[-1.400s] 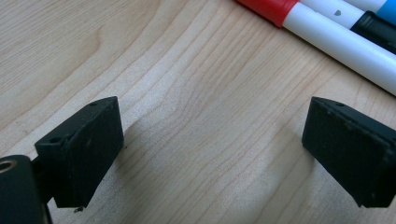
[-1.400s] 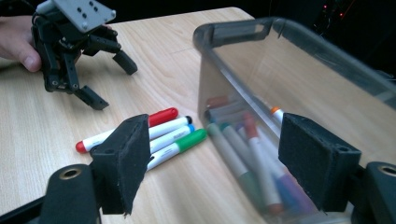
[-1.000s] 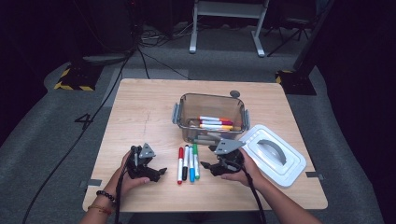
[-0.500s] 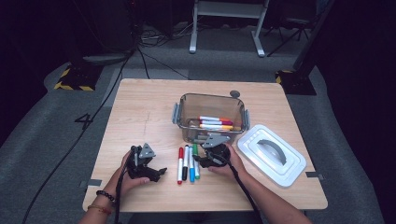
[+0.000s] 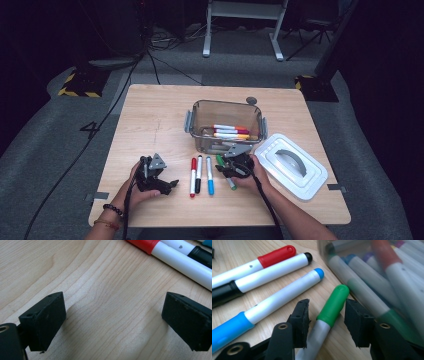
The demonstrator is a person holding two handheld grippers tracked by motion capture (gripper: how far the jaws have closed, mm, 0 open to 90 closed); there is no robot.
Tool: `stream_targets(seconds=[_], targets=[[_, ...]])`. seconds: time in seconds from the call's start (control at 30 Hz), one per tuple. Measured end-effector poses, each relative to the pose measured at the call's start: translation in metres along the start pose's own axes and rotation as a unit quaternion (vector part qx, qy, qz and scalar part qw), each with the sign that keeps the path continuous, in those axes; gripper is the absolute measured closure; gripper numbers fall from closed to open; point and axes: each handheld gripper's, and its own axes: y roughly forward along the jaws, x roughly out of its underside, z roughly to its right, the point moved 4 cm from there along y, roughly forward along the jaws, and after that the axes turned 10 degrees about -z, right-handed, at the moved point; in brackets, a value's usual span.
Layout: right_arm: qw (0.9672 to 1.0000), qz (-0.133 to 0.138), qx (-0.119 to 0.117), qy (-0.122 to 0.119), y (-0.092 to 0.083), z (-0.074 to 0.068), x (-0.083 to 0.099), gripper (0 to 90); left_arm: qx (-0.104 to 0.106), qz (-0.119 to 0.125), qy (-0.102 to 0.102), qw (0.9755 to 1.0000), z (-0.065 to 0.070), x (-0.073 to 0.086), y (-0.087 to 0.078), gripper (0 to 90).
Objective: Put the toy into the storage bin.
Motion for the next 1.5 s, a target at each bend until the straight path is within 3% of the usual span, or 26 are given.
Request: stream_targets(seconds=[0.3, 0.57, 0.8, 1.0, 1.17, 1.5], targets=[[0.9999, 0.006, -0.009, 0.009, 0.000, 0.007, 0.002, 73.1, 0.000, 0.000, 0.001, 1.0000, 0.000, 0.000, 0.000, 5.8], [0.9999, 0.011, -0.012, -0.002, -0.002, 0.006, 0.003, 74.4, 0.000, 0.000, 0.000, 1.0000, 0.000, 0.000, 0.000, 5.8], [0.9990, 0.035, -0.024, -0.016, -0.018, 0.003, 0.002, 74.6, 0.000, 0.000, 0.000, 1.0000, 0.000, 0.000, 0.000, 5.8], [0.9945, 0.091, -0.043, -0.028, -0.046, -0.002, -0.007, 74.6, 0.000, 0.000, 0.000, 1.0000, 0.000, 0.000, 0.000, 5.8], [0.9904, 0.125, -0.047, -0.037, -0.069, -0.006, -0.013, 74.6, -0.001, 0.000, 0.001, 1.0000, 0.000, 0.000, 0.000, 5.8], [0.9809, 0.184, -0.041, -0.048, -0.132, -0.006, -0.022, 74.6, 0.000, 0.000, 0.001, 1.0000, 0.000, 0.000, 0.000, 5.8]])
